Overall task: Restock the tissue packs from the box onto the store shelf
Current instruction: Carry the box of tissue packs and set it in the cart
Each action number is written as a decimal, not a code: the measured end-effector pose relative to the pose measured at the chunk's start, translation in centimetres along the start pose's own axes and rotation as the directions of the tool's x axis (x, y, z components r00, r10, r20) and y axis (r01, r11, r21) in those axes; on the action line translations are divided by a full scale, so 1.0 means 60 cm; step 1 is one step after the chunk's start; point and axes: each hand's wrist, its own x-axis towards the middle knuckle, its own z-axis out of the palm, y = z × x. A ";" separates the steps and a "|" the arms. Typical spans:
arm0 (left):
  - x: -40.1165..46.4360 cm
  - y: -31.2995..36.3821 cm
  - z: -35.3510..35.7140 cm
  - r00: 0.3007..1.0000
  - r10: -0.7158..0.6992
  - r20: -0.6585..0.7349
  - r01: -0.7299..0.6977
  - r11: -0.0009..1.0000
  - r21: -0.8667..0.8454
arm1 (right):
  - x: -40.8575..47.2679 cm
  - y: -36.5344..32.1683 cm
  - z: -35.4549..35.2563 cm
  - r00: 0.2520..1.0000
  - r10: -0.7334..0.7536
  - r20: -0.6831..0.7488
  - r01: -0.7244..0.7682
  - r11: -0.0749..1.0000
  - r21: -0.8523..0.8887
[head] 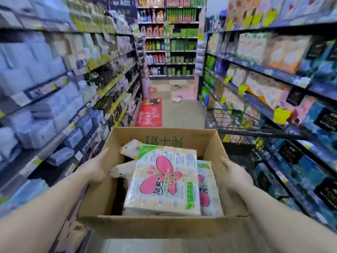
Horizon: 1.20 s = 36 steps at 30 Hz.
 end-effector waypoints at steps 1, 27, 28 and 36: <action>0.036 -0.011 -0.015 0.999 -0.031 -0.012 0.031 0.999 -0.026 | 0.043 -0.033 -0.005 1.000 -0.019 0.005 0.019 1.000 0.000; 1.143 0.453 -0.386 0.915 0.371 -0.159 -0.388 0.916 -0.098 | 1.009 -0.246 -0.223 0.956 0.196 -0.218 -0.189 0.981 0.052; 1.174 0.491 -0.391 0.901 0.401 -0.168 -0.417 0.906 -0.076 | 1.033 -0.230 -0.239 0.946 0.222 -0.235 -0.212 0.975 0.069; 1.373 0.827 -0.400 0.745 0.664 -0.065 -0.667 0.739 -0.091 | 1.126 -0.101 -0.319 0.798 0.497 -0.340 -0.462 0.867 0.185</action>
